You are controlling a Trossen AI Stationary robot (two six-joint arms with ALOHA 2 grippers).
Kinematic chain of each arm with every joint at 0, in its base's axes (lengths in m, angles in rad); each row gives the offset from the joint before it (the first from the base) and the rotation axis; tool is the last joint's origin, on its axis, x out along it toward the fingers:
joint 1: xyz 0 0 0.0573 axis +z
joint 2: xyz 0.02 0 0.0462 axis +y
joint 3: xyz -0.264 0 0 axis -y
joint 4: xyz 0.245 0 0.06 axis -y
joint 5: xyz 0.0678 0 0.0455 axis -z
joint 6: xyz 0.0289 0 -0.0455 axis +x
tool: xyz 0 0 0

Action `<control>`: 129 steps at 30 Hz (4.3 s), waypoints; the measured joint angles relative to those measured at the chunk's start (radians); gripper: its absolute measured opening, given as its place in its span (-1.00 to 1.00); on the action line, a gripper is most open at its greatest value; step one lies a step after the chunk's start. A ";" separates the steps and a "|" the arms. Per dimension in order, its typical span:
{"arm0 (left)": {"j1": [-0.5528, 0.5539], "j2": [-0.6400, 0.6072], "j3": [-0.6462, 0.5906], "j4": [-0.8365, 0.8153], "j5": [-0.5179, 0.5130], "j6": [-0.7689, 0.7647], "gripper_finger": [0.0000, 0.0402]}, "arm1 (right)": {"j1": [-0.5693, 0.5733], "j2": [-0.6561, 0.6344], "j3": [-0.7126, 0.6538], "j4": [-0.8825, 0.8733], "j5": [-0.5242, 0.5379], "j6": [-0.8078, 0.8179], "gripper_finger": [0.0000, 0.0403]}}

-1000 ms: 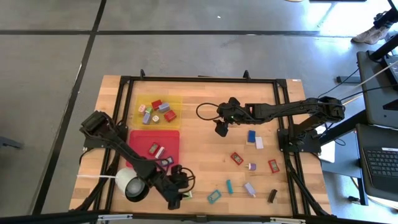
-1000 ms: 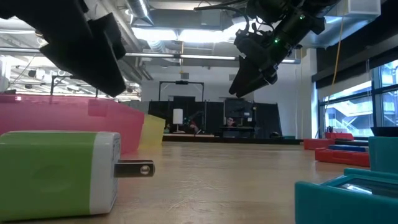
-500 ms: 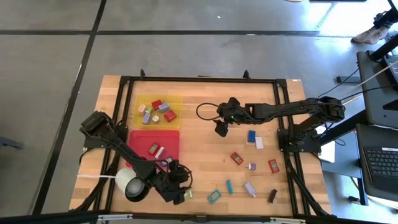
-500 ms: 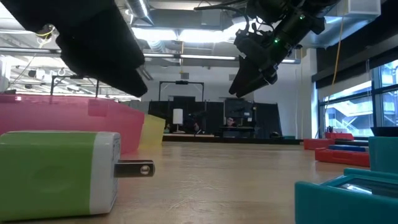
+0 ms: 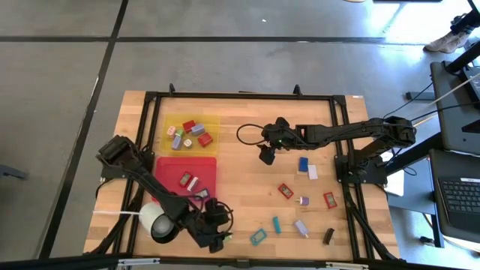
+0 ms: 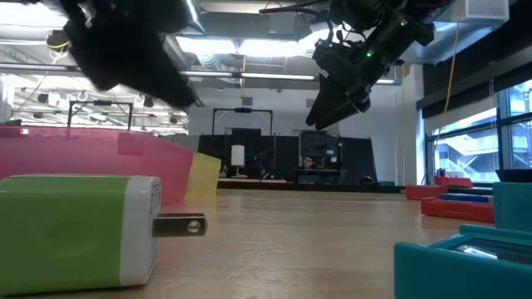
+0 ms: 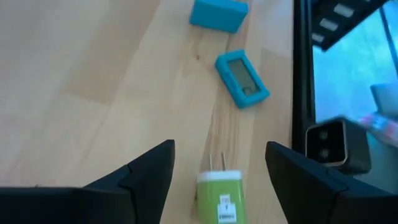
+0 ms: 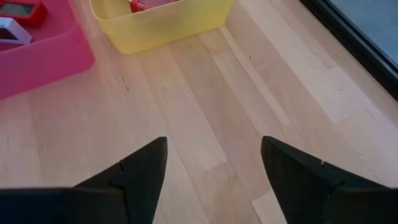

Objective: Pick & Place Office items
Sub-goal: Put the green charger adapter into the yellow bin, then put the red charger adapter into the yellow bin

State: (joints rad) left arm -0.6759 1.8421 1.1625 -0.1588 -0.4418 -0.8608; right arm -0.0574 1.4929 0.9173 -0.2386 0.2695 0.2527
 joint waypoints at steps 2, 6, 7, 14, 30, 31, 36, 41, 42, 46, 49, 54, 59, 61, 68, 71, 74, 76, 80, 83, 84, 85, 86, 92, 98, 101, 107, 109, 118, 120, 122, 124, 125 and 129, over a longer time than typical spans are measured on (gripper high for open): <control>-0.005 0.024 0.000 0.000 0.031 -0.003 0.26 | 0.000 0.000 0.000 0.001 0.000 0.000 0.30; -0.007 0.087 0.038 -0.036 0.075 -0.013 0.26 | 0.000 0.000 0.000 0.004 0.000 0.000 0.30; -0.010 0.095 0.057 -0.053 0.078 -0.010 0.26 | 0.000 0.000 0.000 0.004 0.001 0.000 0.30; -0.019 0.164 0.162 -0.161 0.093 0.029 0.26 | 0.000 0.000 0.000 0.014 0.003 0.000 0.30; -0.015 0.237 0.222 -0.257 0.116 0.042 -0.08 | 0.000 0.000 0.000 0.019 0.002 0.000 0.30; -0.015 0.237 0.222 -0.256 0.116 0.036 -0.16 | 0.000 0.000 0.000 0.019 0.002 0.000 0.30; -0.015 0.234 0.222 -0.254 0.118 -0.036 -0.29 | 0.000 0.000 0.000 0.019 0.002 0.000 0.30; -0.003 0.192 0.222 -0.258 0.058 -0.096 -0.29 | 0.000 0.000 0.000 0.019 0.002 0.000 0.30; 0.004 0.178 0.222 -0.262 0.030 -0.095 -0.29 | 0.000 0.000 0.000 0.019 0.002 0.000 0.30; 0.029 0.102 0.222 -0.330 -0.091 -0.049 -0.29 | 0.000 0.000 0.000 0.019 0.001 0.000 0.30; 0.053 0.033 0.222 -0.462 -0.188 -0.049 -0.29 | 0.000 0.000 0.000 0.019 0.000 0.000 0.30; 0.108 -0.085 0.222 -0.739 -0.322 -0.219 -0.28 | 0.000 0.000 0.000 0.023 0.000 0.000 0.30; 0.159 -0.182 0.222 -0.976 -0.456 -0.316 -0.27 | 0.000 0.000 0.000 0.076 0.000 0.000 0.30; 0.182 -0.214 0.222 -1.049 -0.497 -0.328 -0.27 | 0.000 0.000 0.000 0.096 0.000 0.000 0.30; 0.347 -0.293 0.140 -1.199 -0.513 -0.330 -0.26 | 0.000 0.000 0.000 0.114 0.003 0.000 0.30; 0.456 -0.320 0.067 -1.195 -0.456 -0.290 -0.26 | 0.000 0.000 0.000 0.124 0.003 0.000 0.30; 0.565 -0.342 -0.012 -1.149 -0.392 -0.225 -0.26 | 0.000 0.000 0.000 0.138 0.003 0.000 0.30; 0.635 -0.359 -0.064 -1.098 -0.344 -0.158 -0.26 | 0.000 0.000 0.000 0.137 0.002 0.000 0.30; 0.759 -0.388 -0.165 -0.929 -0.239 -0.003 -0.25 | 0.000 0.000 0.000 0.136 0.002 0.000 0.30; 0.834 -0.405 -0.222 -0.795 -0.169 0.100 -0.25 | 0.000 0.000 0.000 0.136 -0.001 0.000 0.30; 0.858 -0.408 -0.237 -0.760 -0.146 0.129 -0.25 | 0.000 0.000 0.000 0.135 -0.001 0.000 0.30; 0.879 -0.409 -0.251 -0.726 -0.123 0.154 -0.25 | 0.000 0.000 0.000 0.135 -0.001 0.000 0.30; 0.899 -0.409 -0.262 -0.691 -0.098 0.179 -0.25 | 0.000 0.000 0.000 0.135 -0.001 0.000 0.30; 0.979 -0.409 -0.322 -0.521 0.021 0.260 -0.25 | 0.000 0.000 0.000 0.134 -0.048 0.000 0.30; 0.995 -0.409 -0.339 -0.467 0.061 0.323 -0.22 | 0.000 0.000 0.000 0.124 -0.053 0.000 0.30; 0.989 -0.409 -0.339 -0.466 0.063 0.325 -0.15 | 0.000 0.000 0.000 0.122 -0.053 0.000 0.30; 0.989 -0.409 -0.339 -0.467 0.084 0.325 -0.01 | 0.000 0.000 0.000 0.119 -0.053 0.000 0.30; 0.989 -0.409 -0.339 -0.467 0.084 0.325 0.01 | 0.000 0.000 0.000 0.118 -0.053 0.000 0.30; 0.989 -0.408 -0.263 -0.508 0.147 0.404 0.03 | 0.000 -0.082 0.057 -0.182 -0.139 -0.022 0.30; 0.983 -0.408 -0.240 -0.503 0.172 0.395 0.03 | 0.000 -0.113 0.075 -0.306 -0.139 0.007 0.30; 0.968 -0.408 -0.230 -0.486 0.174 0.377 0.02 | 0.007 -0.146 0.079 -0.413 -0.128 0.042 0.30; 0.945 -0.408 -0.229 -0.460 0.173 0.377 0.02 | 0.009 -0.170 0.079 -0.539 -0.084 0.102 0.30; 0.932 -0.408 -0.229 -0.442 0.173 0.377 0.02 | 0.010 -0.179 0.079 -0.599 -0.049 0.139 0.30; 0.869 -0.408 -0.229 -0.381 0.171 0.362 0.02 | -0.002 -0.193 0.079 -0.837 0.129 0.320 0.31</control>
State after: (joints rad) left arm 0.1927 1.4338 0.9340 -0.5396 -0.2705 -0.4984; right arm -0.0590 1.2999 0.9962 -1.0760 0.3985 0.5723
